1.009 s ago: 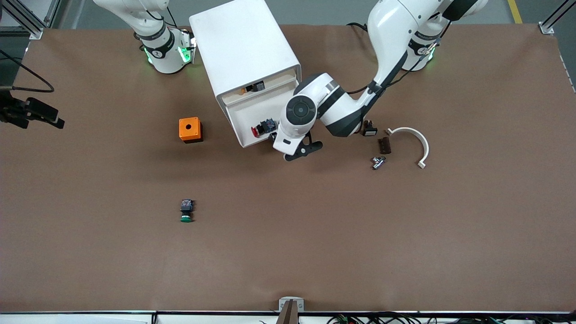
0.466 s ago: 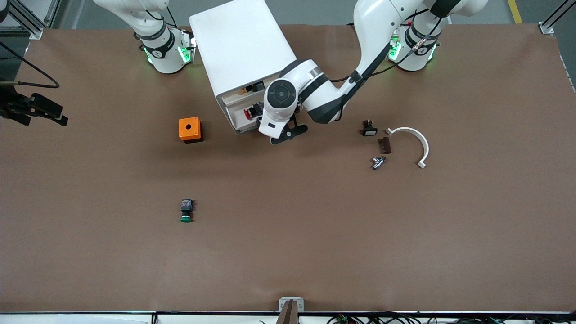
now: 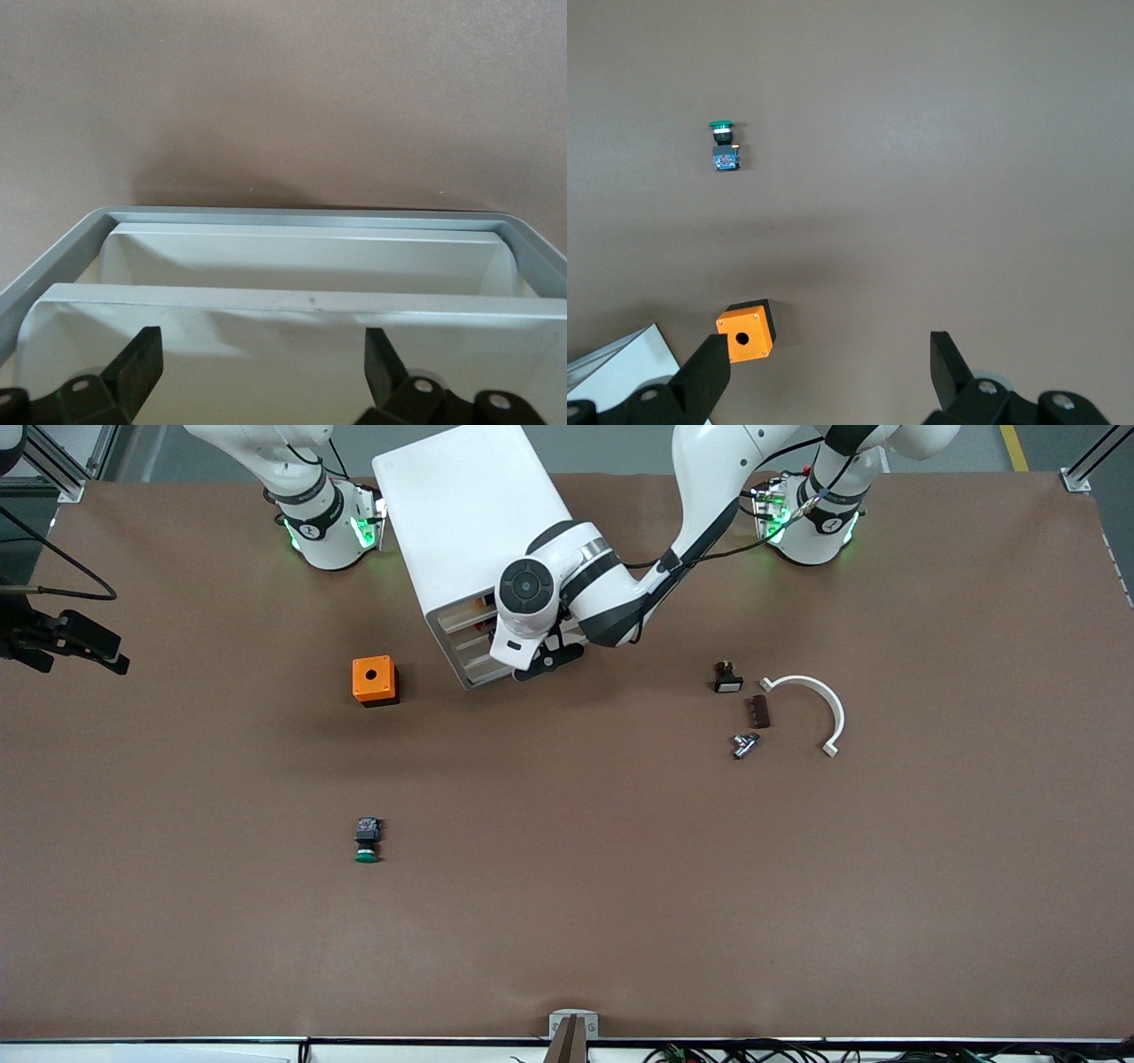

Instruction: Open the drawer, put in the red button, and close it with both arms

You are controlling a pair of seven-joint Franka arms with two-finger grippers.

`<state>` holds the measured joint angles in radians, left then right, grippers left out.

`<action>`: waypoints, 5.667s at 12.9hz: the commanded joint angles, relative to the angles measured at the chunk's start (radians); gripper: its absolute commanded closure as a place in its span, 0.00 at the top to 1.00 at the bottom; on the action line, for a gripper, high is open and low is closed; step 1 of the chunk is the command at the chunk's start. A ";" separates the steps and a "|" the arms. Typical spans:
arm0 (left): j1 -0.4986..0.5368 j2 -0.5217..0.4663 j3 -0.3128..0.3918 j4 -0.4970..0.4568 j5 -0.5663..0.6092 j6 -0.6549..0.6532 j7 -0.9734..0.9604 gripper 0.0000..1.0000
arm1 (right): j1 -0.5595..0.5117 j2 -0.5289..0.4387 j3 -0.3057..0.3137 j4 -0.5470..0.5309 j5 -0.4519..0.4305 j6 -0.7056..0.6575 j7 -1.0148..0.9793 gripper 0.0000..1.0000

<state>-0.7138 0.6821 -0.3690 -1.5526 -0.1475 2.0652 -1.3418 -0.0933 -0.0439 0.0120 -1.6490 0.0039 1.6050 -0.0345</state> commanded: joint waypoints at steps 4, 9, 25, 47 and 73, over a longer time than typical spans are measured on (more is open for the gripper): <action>0.156 -0.044 0.061 0.023 0.040 -0.007 -0.017 1.00 | -0.014 -0.020 0.014 -0.018 -0.022 0.012 0.001 1.00; 0.417 -0.191 0.059 0.026 0.158 -0.045 0.078 1.00 | -0.016 -0.022 0.013 -0.018 -0.022 0.012 0.001 1.00; 0.734 -0.492 0.039 0.077 0.356 -0.358 0.648 1.00 | -0.014 -0.020 0.013 -0.021 -0.022 0.010 0.001 1.00; 0.830 -0.587 0.050 0.088 0.318 -0.508 0.894 1.00 | -0.025 -0.022 0.016 -0.021 -0.022 0.009 0.001 1.00; 0.721 -0.872 0.295 -0.182 0.184 -0.528 1.282 1.00 | -0.006 -0.024 0.005 -0.018 -0.024 0.006 0.001 1.00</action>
<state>0.0042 -0.1431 -0.0674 -1.6864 0.0485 1.5276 -0.0793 -0.0964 -0.0441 0.0138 -1.6514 -0.0011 1.6092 -0.0346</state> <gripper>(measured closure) 0.000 0.000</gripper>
